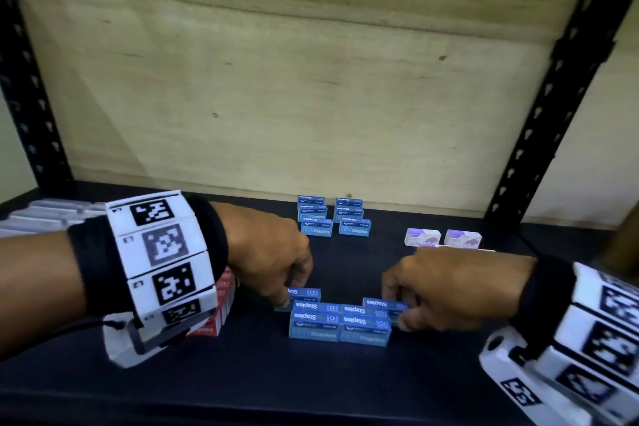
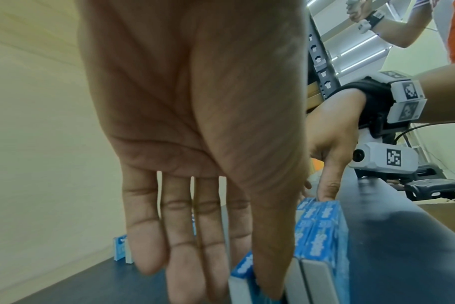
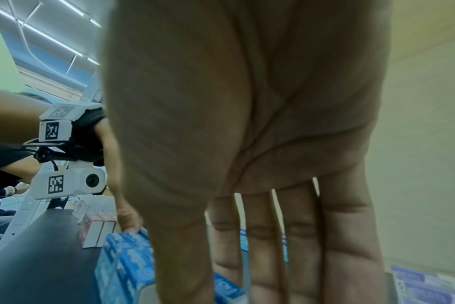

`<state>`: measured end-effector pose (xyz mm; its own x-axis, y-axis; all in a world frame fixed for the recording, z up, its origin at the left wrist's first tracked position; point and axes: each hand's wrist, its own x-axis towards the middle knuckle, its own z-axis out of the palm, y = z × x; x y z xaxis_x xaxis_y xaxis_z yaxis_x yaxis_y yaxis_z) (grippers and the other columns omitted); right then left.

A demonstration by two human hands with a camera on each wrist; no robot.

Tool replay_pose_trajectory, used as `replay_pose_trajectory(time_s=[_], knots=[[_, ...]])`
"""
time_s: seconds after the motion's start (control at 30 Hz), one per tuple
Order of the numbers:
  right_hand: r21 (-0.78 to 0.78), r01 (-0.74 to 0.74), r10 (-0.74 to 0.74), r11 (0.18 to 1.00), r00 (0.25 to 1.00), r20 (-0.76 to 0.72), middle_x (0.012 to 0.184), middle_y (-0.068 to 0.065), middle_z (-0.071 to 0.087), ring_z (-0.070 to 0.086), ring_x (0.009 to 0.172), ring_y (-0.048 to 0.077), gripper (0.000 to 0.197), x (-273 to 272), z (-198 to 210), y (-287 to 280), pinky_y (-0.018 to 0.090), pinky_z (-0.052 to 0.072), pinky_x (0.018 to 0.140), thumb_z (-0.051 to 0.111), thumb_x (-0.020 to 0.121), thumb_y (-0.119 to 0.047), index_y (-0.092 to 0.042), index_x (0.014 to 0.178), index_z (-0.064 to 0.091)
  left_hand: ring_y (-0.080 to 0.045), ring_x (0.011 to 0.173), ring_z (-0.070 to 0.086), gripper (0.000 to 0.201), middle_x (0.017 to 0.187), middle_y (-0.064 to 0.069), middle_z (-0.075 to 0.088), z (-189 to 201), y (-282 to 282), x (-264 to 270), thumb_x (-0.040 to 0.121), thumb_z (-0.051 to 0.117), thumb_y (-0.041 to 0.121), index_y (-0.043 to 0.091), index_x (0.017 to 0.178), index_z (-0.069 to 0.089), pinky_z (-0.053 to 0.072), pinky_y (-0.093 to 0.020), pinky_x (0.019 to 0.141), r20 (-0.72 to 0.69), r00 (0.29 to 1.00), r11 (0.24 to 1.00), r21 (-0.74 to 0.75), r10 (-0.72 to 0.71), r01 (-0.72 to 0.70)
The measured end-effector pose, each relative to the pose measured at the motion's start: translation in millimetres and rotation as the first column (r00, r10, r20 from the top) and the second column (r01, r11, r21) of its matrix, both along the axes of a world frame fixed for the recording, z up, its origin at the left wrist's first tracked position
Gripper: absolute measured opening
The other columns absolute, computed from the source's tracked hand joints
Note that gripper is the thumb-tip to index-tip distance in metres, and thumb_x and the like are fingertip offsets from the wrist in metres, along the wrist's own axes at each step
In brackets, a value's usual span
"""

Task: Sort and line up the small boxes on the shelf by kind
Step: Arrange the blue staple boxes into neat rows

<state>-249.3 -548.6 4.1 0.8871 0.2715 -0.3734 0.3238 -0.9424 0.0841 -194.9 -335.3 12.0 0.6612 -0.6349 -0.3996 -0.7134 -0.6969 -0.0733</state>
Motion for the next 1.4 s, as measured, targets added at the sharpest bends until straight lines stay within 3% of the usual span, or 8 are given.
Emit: replay_pose_trajectory(time_s=[0.1, 0.17, 0.23, 0.33, 0.43, 0.73, 1.0, 1.4], knots=[[0.0, 0.019, -0.019, 1.0, 1.0, -0.021, 0.082, -0.015, 0.054, 0.055, 0.079, 0.009, 0.037, -3, 2, 1, 0.031, 0.052, 0.078, 0.071, 0.083, -0.049, -0.035, 0.114, 0.056, 0.001, 0.071, 0.051, 0.042, 0.096, 0.017, 0.061, 1, 2, -5, 0.082, 0.076, 0.036, 0.036, 0.12, 0.057, 0.043, -0.021, 0.067, -0.039, 0.999, 0.999, 0.041, 0.013, -0.011], [0.0, 0.025, -0.025, 1.0, 0.999, -0.04, 0.088, -0.016, 0.053, 0.054, 0.083, 0.009, 0.047, -5, 3, 4, 0.029, 0.05, 0.079, 0.073, 0.08, -0.053, -0.038, 0.119, 0.053, 0.001, 0.069, 0.049, 0.057, 0.085, 0.017, 0.055, 1, 2, -10, 0.077, 0.08, 0.039, 0.038, 0.127, 0.051, 0.042, -0.021, 0.065, -0.064, 0.998, 0.998, 0.054, 0.03, -0.026], [0.006, 0.025, -0.025, 1.0, 0.999, -0.046, 0.103, -0.016, 0.057, 0.058, 0.091, 0.011, 0.052, -6, 2, 7, 0.033, 0.052, 0.083, 0.073, 0.076, -0.059, -0.038, 0.119, 0.053, -0.003, 0.072, 0.051, 0.064, 0.079, 0.017, 0.05, -2, 1, -15, 0.075, 0.08, 0.048, 0.039, 0.129, 0.048, 0.047, -0.025, 0.072, -0.07, 0.996, 0.997, 0.056, 0.053, -0.049], [0.014, 0.022, -0.022, 1.0, 0.999, -0.037, 0.106, -0.012, 0.061, 0.061, 0.094, 0.014, 0.051, -7, -3, 11, 0.038, 0.054, 0.085, 0.071, 0.076, -0.063, -0.036, 0.116, 0.054, -0.011, 0.09, 0.059, 0.06, 0.102, 0.015, 0.058, -9, -1, -21, 0.075, 0.072, 0.061, 0.039, 0.126, 0.048, 0.053, -0.036, 0.086, -0.045, 0.997, 0.997, 0.045, 0.064, -0.062], [0.023, 0.011, -0.011, 1.0, 0.999, -0.031, 0.108, -0.009, 0.062, 0.061, 0.095, 0.016, 0.049, -7, -4, 16, 0.038, 0.054, 0.086, 0.07, 0.079, -0.06, -0.034, 0.118, 0.055, -0.015, 0.1, 0.06, 0.055, 0.115, 0.01, 0.058, -11, -4, -23, 0.078, 0.068, 0.062, 0.037, 0.124, 0.051, 0.052, -0.039, 0.09, -0.028, 0.998, 0.997, 0.032, 0.064, -0.063], [0.01, -0.016, 0.016, 1.0, 1.0, -0.01, 0.108, -0.006, 0.059, 0.061, 0.094, 0.019, 0.048, -3, -7, 25, 0.04, 0.055, 0.083, 0.07, 0.079, -0.058, -0.035, 0.118, 0.053, -0.011, 0.088, 0.061, 0.044, 0.104, 0.011, 0.06, -15, -16, -23, 0.081, 0.068, 0.058, 0.034, 0.116, 0.056, 0.055, -0.034, 0.078, -0.021, 0.999, 0.998, -0.058, 0.026, -0.027], [-0.001, -0.073, 0.073, 0.997, 0.997, 0.001, 0.115, -0.003, 0.061, 0.062, 0.097, 0.022, 0.053, 1, -9, 31, 0.04, 0.055, 0.083, 0.07, 0.081, -0.055, -0.033, 0.126, 0.052, -0.012, 0.086, 0.063, 0.047, 0.1, 0.012, 0.061, -18, -18, -21, 0.078, 0.071, 0.059, 0.035, 0.116, 0.058, 0.057, -0.038, 0.08, -0.028, 0.999, 0.995, -0.091, 0.046, -0.048], [-0.005, -0.069, 0.069, 0.998, 0.997, -0.019, 0.117, -0.003, 0.06, 0.063, 0.1, 0.022, 0.056, 3, -13, 35, 0.041, 0.055, 0.086, 0.071, 0.081, -0.053, -0.033, 0.129, 0.051, -0.011, 0.085, 0.061, 0.048, 0.097, 0.013, 0.061, -22, -18, -20, 0.074, 0.075, 0.057, 0.037, 0.115, 0.059, 0.055, -0.032, 0.076, -0.034, 0.995, 0.985, -0.137, 0.097, -0.101]])
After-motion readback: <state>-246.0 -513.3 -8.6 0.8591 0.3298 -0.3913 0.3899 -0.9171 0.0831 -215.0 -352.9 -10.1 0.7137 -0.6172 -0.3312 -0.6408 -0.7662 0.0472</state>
